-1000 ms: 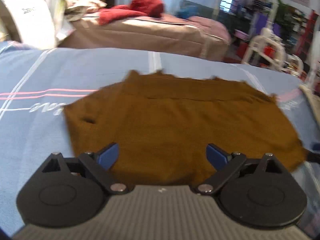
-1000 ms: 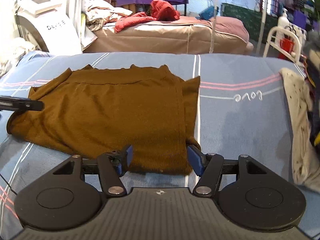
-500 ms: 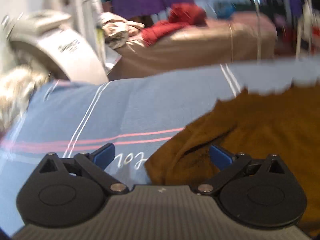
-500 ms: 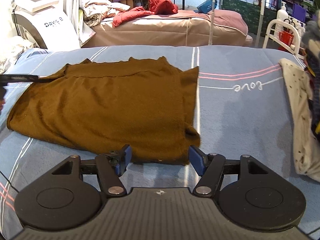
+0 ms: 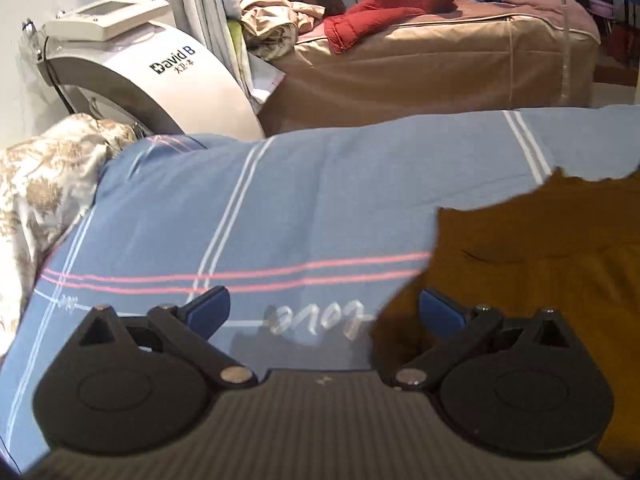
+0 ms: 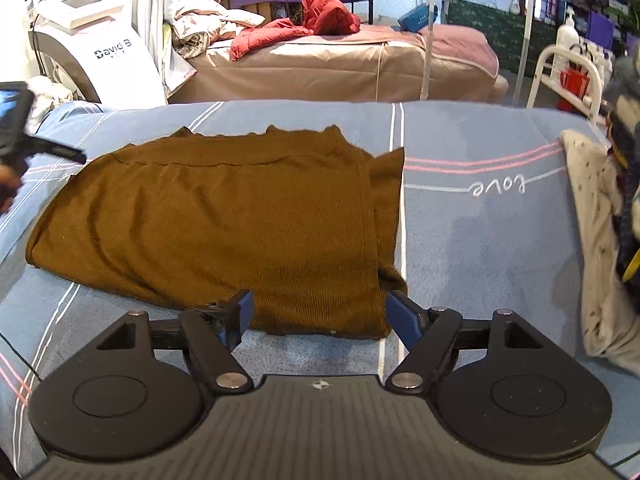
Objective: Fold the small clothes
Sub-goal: 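Move both open tools back over the folded brown sweater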
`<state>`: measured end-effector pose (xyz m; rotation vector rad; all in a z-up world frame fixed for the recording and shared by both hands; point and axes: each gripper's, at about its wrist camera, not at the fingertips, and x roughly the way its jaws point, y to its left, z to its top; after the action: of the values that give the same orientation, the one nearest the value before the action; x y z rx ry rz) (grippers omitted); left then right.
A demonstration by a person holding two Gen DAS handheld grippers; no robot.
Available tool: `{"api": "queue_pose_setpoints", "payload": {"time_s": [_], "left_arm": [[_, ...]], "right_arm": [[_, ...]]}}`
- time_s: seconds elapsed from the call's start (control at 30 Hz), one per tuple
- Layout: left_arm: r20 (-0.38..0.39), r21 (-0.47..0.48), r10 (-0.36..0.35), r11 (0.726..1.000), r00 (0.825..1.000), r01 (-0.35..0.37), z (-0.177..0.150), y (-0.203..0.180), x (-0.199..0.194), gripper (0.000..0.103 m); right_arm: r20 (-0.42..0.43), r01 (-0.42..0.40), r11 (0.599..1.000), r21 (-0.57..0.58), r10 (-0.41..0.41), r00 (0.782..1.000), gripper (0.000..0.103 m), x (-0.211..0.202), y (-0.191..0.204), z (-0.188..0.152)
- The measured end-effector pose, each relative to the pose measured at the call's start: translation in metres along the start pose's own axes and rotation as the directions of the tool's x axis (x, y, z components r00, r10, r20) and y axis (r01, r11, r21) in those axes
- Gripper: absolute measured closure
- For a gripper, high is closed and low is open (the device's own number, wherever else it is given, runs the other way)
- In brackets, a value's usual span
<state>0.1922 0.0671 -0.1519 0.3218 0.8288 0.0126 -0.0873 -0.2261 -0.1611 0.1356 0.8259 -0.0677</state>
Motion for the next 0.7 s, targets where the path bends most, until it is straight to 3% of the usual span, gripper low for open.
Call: {"api": "queue_pose_setpoints", "payload": {"time_s": [0.07,0.13,0.2,0.3,0.4,0.5,0.6,0.7], "left_arm": [[0.019,-0.01,-0.088,0.996,0.996,0.088,-0.014,-0.007,-0.033,0.0],[0.109,-0.055,-0.193,0.978,0.975,0.2,-0.03,-0.01,-0.069,0.0],[0.189,-0.097,-0.238,0.961,0.953,0.259,-0.042,-0.011,-0.097,0.0],[0.163,-0.06,-0.314,0.943,0.935,0.327,-0.053,-0.024,-0.121,0.0],[0.182,0.086,-0.309,0.951,0.933,0.298,-0.074,-0.057,-0.146,0.0],[0.262,0.227,-0.242,0.956,0.934,0.184,-0.096,-0.098,-0.168,0.0],[0.205,0.243,-0.311,0.935,0.928,0.26,-0.109,-0.135,-0.176,0.0],[0.229,0.312,-0.351,0.91,0.908,0.273,-0.118,-0.173,-0.187,0.0]], "right_arm": [[-0.012,-0.019,0.999,0.032,0.02,1.0,0.0,0.003,0.0,0.001],[0.001,-0.037,0.998,0.043,0.037,0.999,0.0,0.0,0.003,0.001],[0.02,-0.041,0.999,0.025,0.04,0.999,0.0,-0.005,0.006,0.001],[0.045,-0.035,0.999,-0.006,0.036,0.998,0.0,-0.012,0.008,0.0],[0.05,-0.031,0.999,-0.022,0.032,0.998,0.0,-0.013,0.005,0.002],[0.054,-0.016,0.999,-0.028,0.018,0.998,0.0,-0.011,-0.001,0.007],[0.06,-0.011,0.999,-0.031,0.012,0.998,0.0,-0.009,-0.009,0.015],[0.074,-0.001,0.998,-0.057,0.005,0.997,0.0,-0.004,-0.016,0.026]]}}
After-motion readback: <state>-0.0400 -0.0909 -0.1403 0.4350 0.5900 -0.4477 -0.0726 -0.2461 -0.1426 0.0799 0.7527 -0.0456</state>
